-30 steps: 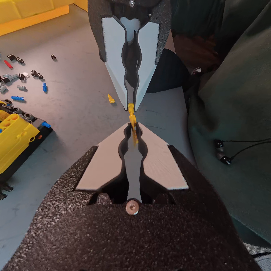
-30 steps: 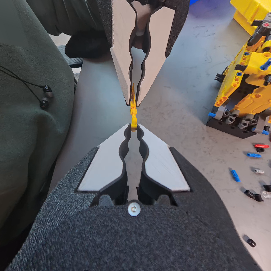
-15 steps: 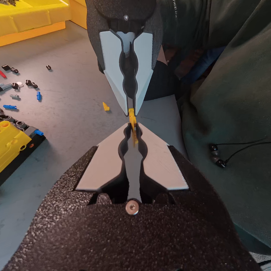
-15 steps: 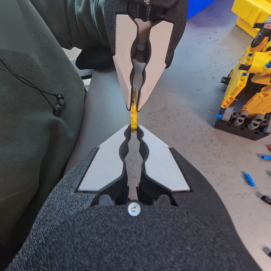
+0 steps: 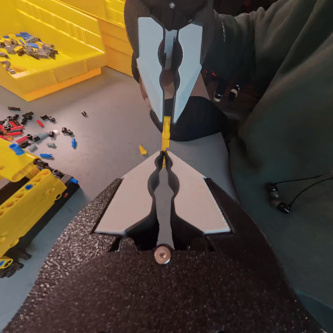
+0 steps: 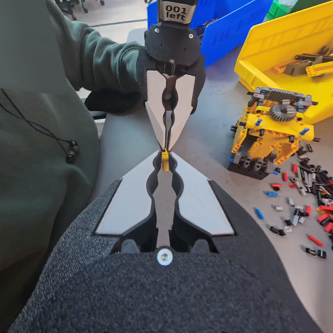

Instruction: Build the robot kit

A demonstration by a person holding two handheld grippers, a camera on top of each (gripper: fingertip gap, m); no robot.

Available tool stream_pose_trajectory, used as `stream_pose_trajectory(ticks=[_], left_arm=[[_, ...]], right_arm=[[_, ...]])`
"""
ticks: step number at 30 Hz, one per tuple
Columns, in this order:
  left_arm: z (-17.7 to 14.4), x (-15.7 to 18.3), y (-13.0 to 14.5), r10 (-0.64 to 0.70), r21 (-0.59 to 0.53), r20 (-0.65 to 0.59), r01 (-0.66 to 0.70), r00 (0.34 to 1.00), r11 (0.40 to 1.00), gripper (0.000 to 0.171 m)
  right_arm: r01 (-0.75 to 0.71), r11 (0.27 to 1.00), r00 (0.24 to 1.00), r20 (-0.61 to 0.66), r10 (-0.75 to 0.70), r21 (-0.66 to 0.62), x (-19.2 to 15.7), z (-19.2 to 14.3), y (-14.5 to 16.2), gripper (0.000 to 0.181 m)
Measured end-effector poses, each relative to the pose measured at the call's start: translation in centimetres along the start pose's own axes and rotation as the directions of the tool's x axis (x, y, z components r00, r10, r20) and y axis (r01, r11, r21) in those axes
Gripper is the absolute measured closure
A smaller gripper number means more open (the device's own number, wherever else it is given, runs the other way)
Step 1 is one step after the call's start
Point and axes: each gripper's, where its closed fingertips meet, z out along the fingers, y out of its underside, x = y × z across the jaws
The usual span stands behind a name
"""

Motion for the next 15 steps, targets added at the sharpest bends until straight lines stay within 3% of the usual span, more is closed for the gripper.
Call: stream_pose_trajectory(ticks=[4,9,10,12,15], left_arm=[[-0.7,-0.6,-1.2,-0.073,0.131,-0.015,0.075,0.997,0.989,0.171],[-1.2,-0.6,-2.1,-0.141,0.214,-0.081,0.155,0.987,0.964,0.136],[-0.9,-0.7,-1.9,-0.155,0.205,-0.085,0.169,0.984,0.964,0.138],[0.4,-1.1,-0.2,-0.162,0.106,-0.05,0.166,0.986,0.98,0.171],[1.4,-1.5,2.3,-0.134,-0.043,0.014,0.135,0.991,0.99,0.171]], right_arm=[[-0.093,0.982,0.996,-0.001,0.094,0.168,1.2,-0.7,-0.9,0.175],[-0.146,0.924,0.988,0.012,0.151,0.354,2.7,-1.3,-2.5,0.181],[-0.137,0.918,0.99,0.017,0.14,0.372,2.7,-1.2,-2.9,0.181],[-0.121,0.913,0.992,0.007,0.129,0.39,3.0,-0.7,-3.3,0.181],[-0.093,0.921,0.992,-0.046,0.119,0.379,4.1,-0.1,-2.9,0.181]])
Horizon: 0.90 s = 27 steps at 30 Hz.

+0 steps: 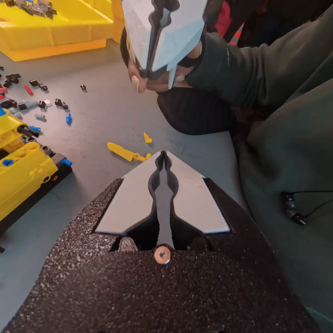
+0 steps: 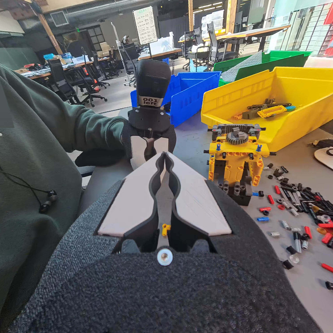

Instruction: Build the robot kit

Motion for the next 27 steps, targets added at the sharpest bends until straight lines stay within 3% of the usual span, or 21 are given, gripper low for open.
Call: stream_pose_trajectory(ticks=[2,5,9,11,12,15,20,22,27], left_arm=[[-0.2,-0.6,0.5,0.024,-0.026,0.043,-0.023,0.999,0.999,0.171],[-0.6,-1.5,0.6,0.05,-0.034,0.098,-0.047,0.994,0.998,0.171],[-0.5,-2.5,1.0,0.057,-0.048,0.137,-0.051,0.989,0.998,0.161],[-0.5,-2.8,1.1,0.045,-0.047,0.142,-0.039,0.989,0.998,0.158],[-0.6,-2.9,1.1,0.043,-0.046,0.144,-0.037,0.989,0.998,0.158],[-0.8,-3.1,1.0,0.039,-0.032,0.15,-0.035,0.988,0.999,0.157],[-0.8,-3.0,1.0,0.045,-0.03,0.158,-0.041,0.986,0.999,0.155],[-0.8,-3.0,1.1,0.047,-0.035,0.158,-0.042,0.986,0.998,0.155],[-0.8,-2.9,1.3,0.061,-0.052,0.162,-0.054,0.985,0.997,0.155]], right_arm=[[0.013,1.0,0.998,-0.062,-0.013,-0.009,1.0,-0.5,0.2,0.181],[0.055,0.987,0.984,-0.162,-0.079,-0.151,2.6,-1.5,2.1,0.159],[0.058,0.91,0.975,-0.171,-0.139,-0.411,1.9,-2.0,6.6,0.106],[0.074,0.873,0.968,-0.175,-0.179,-0.482,1.5,-1.9,8.3,0.092],[0.079,0.863,0.966,-0.176,-0.19,-0.498,1.5,-1.8,8.9,0.093],[0.07,0.894,0.965,-0.196,-0.172,-0.442,1.6,-1.5,8.9,0.125],[0.068,0.866,0.975,-0.149,-0.162,-0.496,0.9,-1.4,10.0,0.139],[0.076,0.839,0.98,-0.117,-0.163,-0.538,0.3,-1.5,10.7,0.151],[0.017,0.755,0.983,-0.127,-0.133,-0.656,-0.3,-1.5,13.0,0.162]])
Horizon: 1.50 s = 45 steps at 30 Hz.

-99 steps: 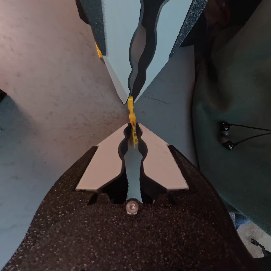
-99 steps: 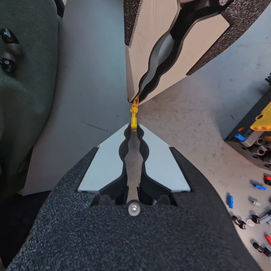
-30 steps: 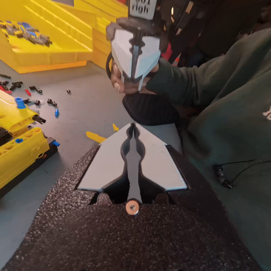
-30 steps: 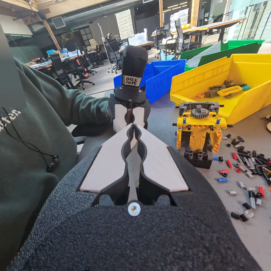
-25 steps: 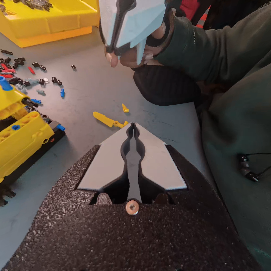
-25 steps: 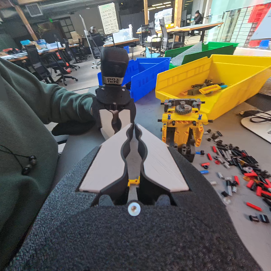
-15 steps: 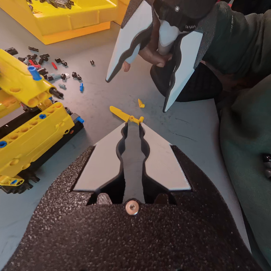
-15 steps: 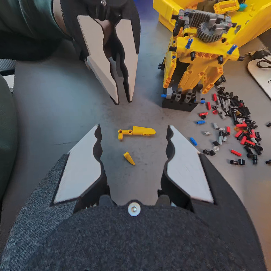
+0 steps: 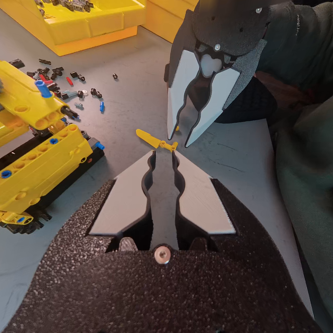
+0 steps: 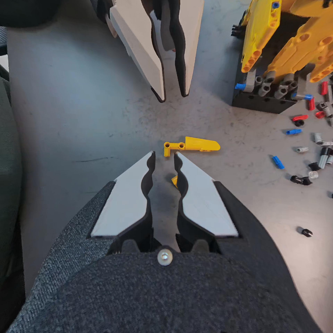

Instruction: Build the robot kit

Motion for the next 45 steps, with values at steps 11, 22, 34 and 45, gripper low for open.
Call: stream_pose_trajectory(ticks=[11,22,34,45], left_arm=[[-1.7,2.3,-1.7,0.194,0.114,-0.058,-0.186,0.979,0.976,0.129],[-2.8,5.6,-3.6,0.279,0.206,-0.116,-0.252,0.953,0.946,0.163],[-2.9,1.7,-3.8,-0.093,0.197,-0.105,0.112,0.99,0.974,0.165],[-2.1,3.7,-3.5,-0.058,0.182,-0.222,0.1,0.973,0.978,0.165]], right_arm=[[-0.238,0.927,0.874,0.48,0.074,0.291,-4.5,-4.7,-6.1,0.176],[-0.504,0.788,0.636,0.769,0.062,0.354,-4.7,-7.2,-9.6,0.175],[-0.16,0.77,0.972,0.234,0.014,0.618,0.7,-5.4,-10.5,0.149],[-0.154,0.79,0.944,0.323,-0.058,0.593,-1.2,-5.2,-9.9,0.175]])
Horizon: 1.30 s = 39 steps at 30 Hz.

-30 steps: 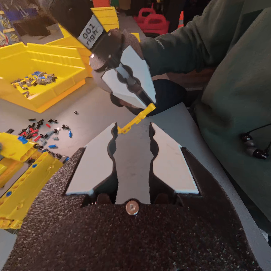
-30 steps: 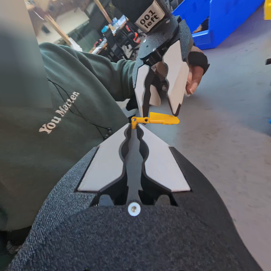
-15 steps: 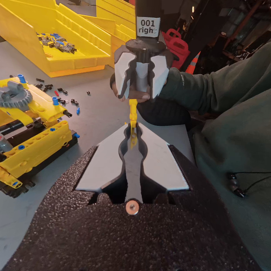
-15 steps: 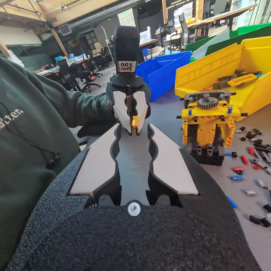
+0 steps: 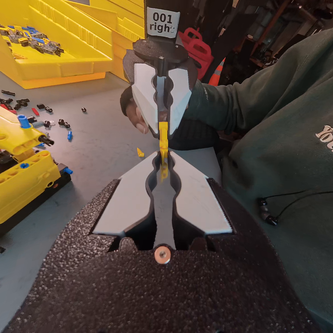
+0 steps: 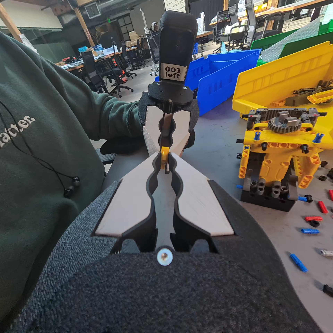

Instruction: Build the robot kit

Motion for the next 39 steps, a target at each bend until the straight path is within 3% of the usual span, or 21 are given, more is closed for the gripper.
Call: stream_pose_trajectory(ticks=[7,13,17,22,28,35,39], left_arm=[[0.2,0.3,-0.6,-0.049,0.069,-0.079,0.054,0.996,0.996,0.164],[0.4,0.2,-0.5,-0.038,0.064,-0.081,0.043,0.996,0.997,0.165],[0.7,-0.1,-0.2,-0.017,0.047,-0.059,0.02,0.998,0.999,0.165],[0.8,-0.6,-0.1,-0.012,0.048,-0.031,0.014,0.999,0.999,0.165],[-0.5,-2.8,0.0,0.007,0.015,0.118,-0.009,0.993,1.0,0.165],[-1.4,-4.9,1.8,0.021,-0.105,0.229,0.003,0.973,0.994,0.165],[-1.3,-5.3,3.1,-0.005,-0.164,0.238,0.045,0.971,0.985,0.165]], right_arm=[[-0.006,0.998,0.999,0.034,0.004,0.059,-0.1,-0.4,-0.1,0.175],[0.021,0.997,1.0,0.01,-0.022,0.075,0.1,-0.5,0.1,0.174],[0.047,0.997,0.999,-0.022,-0.046,0.065,0.1,-0.5,0.2,0.164],[0.036,0.996,0.999,-0.044,-0.033,0.082,0.6,-0.9,-0.1,0.174],[0.038,0.997,0.988,-0.153,-0.027,0.069,3.1,-3.2,-0.6,0.164],[0.101,0.955,0.957,-0.236,-0.17,-0.278,5.1,-6.3,3.8,0.164],[0.071,0.926,0.929,-0.313,-0.196,-0.37,7.3,-7.1,6.0,0.163]])
